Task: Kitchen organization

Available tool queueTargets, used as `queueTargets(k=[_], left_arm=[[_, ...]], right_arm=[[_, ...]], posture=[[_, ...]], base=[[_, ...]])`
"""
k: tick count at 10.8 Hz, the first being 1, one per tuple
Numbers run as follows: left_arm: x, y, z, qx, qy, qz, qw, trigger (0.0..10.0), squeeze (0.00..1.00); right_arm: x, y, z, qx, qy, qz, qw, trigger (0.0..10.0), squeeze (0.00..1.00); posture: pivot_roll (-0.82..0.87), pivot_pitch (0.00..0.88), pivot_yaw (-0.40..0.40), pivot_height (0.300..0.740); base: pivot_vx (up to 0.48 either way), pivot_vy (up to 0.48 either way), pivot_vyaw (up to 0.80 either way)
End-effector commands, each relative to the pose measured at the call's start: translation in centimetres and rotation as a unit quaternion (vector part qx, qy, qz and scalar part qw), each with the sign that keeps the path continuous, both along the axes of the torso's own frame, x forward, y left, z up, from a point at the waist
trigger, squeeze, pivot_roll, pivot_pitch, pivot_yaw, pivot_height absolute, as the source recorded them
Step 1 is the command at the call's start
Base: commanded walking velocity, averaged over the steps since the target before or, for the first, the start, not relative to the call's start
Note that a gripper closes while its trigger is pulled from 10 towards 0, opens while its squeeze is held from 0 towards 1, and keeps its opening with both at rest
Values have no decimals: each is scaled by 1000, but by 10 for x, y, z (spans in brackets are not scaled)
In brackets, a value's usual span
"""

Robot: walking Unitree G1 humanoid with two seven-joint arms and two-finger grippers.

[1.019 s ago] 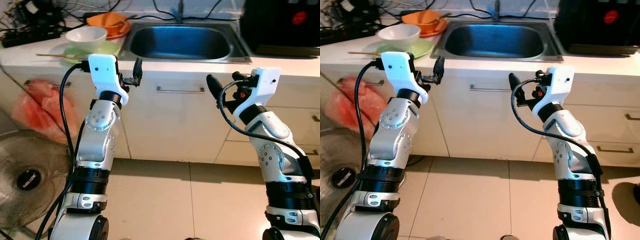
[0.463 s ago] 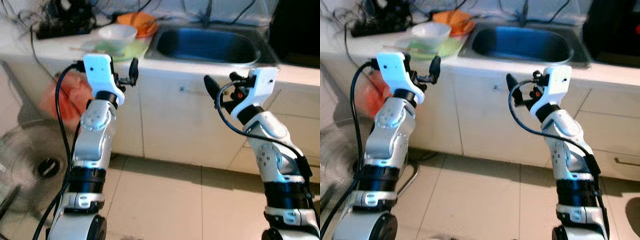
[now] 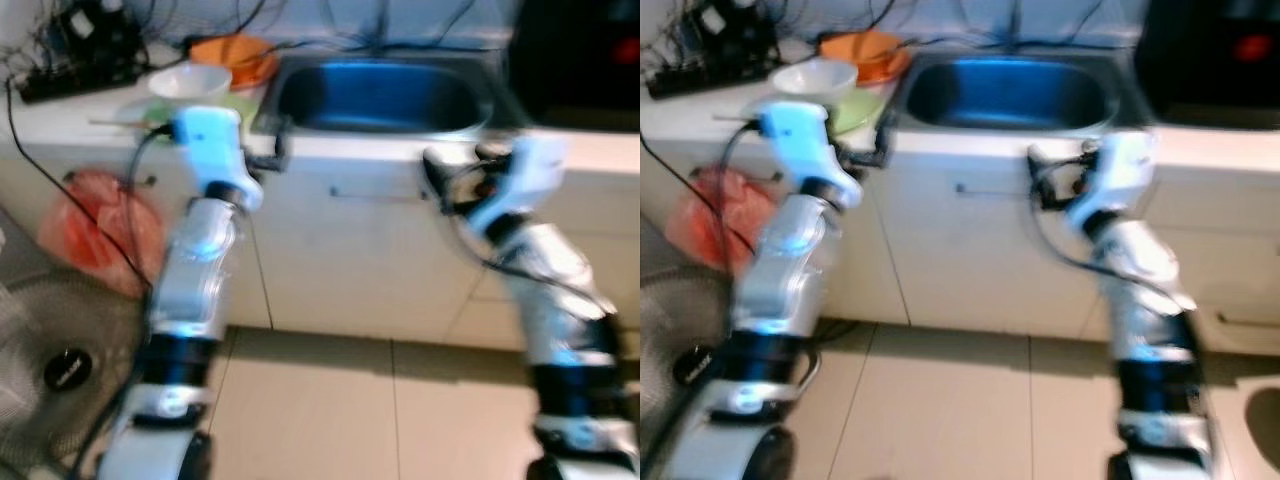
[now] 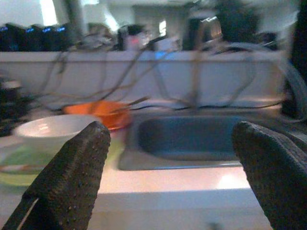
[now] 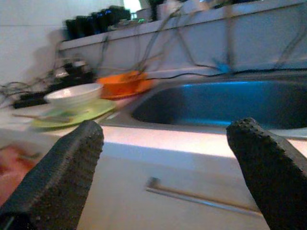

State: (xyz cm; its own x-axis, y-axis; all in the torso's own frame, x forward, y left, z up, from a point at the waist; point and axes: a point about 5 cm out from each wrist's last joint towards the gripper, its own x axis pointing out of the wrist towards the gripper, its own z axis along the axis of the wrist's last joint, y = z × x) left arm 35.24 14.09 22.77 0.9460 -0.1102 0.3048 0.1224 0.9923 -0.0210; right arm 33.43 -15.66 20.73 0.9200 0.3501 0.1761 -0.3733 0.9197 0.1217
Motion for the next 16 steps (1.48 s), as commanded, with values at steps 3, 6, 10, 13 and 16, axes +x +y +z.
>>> queueTargets(k=[3, 6, 10, 13, 16], left_arm=[[-1, -11, 3, 3, -6, -15, 1000, 10000, 0], [0, -10, 2, 0, -3, -13, 1000, 10000, 0], [2, -8, 2, -13, 3, -8, 1000, 10000, 0], [3, -8, 1, -11, 5, -8, 1000, 10000, 0], [3, -7, 0, -6, 9, -3, 1000, 10000, 0]], right_arm=[[0, -12, 2, -5, -3, -20, 1000, 10000, 1000], [0, -11, 3, -5, -5, -19, 1000, 10000, 1000], [1, -11, 3, -6, -5, -20, 1000, 10000, 1000], [2, -11, 3, -5, -6, -20, 1000, 10000, 1000], [2, -11, 3, -4, -6, -21, 1000, 10000, 1000]], posture=[[5, 32, 46, 740], [4, 34, 45, 740], [8, 29, 46, 740], [7, 25, 47, 740], [9, 25, 48, 740]], base=[[427, 0, 0], [280, 0, 0], [0, 0, 0], [0, 321, 0], [0, 381, 0]])
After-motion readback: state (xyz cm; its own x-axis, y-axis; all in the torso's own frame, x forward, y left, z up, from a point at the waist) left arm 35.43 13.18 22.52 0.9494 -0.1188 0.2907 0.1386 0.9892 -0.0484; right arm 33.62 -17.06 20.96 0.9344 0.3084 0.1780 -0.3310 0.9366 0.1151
